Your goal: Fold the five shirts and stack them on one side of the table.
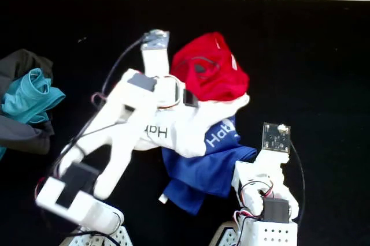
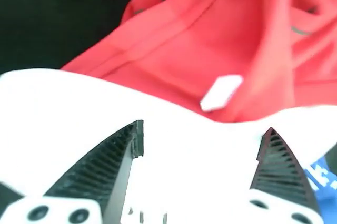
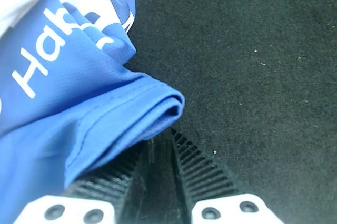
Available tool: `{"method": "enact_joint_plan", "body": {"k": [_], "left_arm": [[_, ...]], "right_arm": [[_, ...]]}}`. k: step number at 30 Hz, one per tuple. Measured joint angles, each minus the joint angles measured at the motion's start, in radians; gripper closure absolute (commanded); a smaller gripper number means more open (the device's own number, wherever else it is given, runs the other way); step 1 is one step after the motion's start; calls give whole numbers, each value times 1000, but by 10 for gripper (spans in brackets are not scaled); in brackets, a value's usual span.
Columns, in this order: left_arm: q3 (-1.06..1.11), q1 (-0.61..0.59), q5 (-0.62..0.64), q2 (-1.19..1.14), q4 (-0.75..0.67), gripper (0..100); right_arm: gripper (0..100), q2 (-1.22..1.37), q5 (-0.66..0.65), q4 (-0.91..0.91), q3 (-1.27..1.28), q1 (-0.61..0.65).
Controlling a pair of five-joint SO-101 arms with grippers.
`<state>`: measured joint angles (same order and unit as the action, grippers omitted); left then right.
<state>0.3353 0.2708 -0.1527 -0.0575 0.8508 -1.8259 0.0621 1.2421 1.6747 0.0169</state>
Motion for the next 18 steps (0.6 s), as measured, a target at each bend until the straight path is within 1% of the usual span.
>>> {"method": "enact_joint_plan", "body": {"k": [2, 4, 6, 9, 11, 13, 18], "left_arm": [[-69, 0, 3, -92, 0, 668], [-146, -2, 6, -178, 0, 713], [-226, 0, 6, -253, 18, 804], [-359, 2, 9, -334, 112, 998], [-443, 2, 9, -373, 189, 973], [-520, -12, 9, -404, 255, 995], [-684, -89, 9, -411, 387, 992]], "right_arm": [[965, 0, 0, 0, 0, 0], [965, 0, 0, 0, 0, 0], [965, 0, 0, 0, 0, 0], [965, 0, 0, 0, 0, 0], [965, 0, 0, 0, 0, 0], [965, 0, 0, 0, 0, 0], [965, 0, 0, 0, 0, 0]]}}
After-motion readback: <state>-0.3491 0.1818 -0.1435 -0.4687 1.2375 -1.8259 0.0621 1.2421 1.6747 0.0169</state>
